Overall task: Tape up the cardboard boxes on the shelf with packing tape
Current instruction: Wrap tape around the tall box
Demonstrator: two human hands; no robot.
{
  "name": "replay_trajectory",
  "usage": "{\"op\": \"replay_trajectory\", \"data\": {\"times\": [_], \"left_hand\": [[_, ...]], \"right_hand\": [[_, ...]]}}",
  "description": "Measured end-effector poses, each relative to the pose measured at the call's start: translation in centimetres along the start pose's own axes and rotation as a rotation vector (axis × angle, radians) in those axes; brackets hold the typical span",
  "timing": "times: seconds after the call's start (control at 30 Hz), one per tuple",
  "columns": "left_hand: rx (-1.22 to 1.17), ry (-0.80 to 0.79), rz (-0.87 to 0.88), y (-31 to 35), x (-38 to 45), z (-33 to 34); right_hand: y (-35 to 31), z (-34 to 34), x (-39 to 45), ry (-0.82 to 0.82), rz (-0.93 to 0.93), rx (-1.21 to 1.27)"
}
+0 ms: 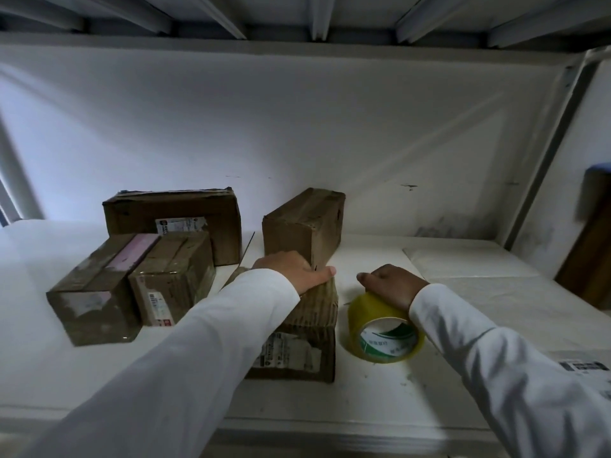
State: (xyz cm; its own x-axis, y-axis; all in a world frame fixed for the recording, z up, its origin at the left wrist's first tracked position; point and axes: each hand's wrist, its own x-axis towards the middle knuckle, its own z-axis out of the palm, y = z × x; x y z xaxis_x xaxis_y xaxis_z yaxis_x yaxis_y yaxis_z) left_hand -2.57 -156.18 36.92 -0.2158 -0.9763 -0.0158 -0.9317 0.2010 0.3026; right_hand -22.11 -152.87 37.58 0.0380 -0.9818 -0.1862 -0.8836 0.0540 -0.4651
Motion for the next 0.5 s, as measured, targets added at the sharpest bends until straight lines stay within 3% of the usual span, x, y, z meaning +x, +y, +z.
{"op": "replay_trajectory", "data": {"times": [0.1,0.23,0.4,0.5], "left_hand": [[-0.016,0.009,0.002,-0.1,0.0,-0.1],[0.023,0.046,0.009,0.0,-0.2,0.0],[0.084,0.110,0.012,-0.1,-0.2,0.2],[0.085,0.115,0.023,-0.2,0.0,0.3]], "right_hand": [[0.5,-0.5,0.3,-0.072,-0.026,0.103],[2.3,-1.6,1.9,0.070,0.020,0.214],[4.1,-0.4,3.8,-0.004,-0.005,-0.222],[4.7,0.5,5.1,-0.046,0.029,-0.351]]}}
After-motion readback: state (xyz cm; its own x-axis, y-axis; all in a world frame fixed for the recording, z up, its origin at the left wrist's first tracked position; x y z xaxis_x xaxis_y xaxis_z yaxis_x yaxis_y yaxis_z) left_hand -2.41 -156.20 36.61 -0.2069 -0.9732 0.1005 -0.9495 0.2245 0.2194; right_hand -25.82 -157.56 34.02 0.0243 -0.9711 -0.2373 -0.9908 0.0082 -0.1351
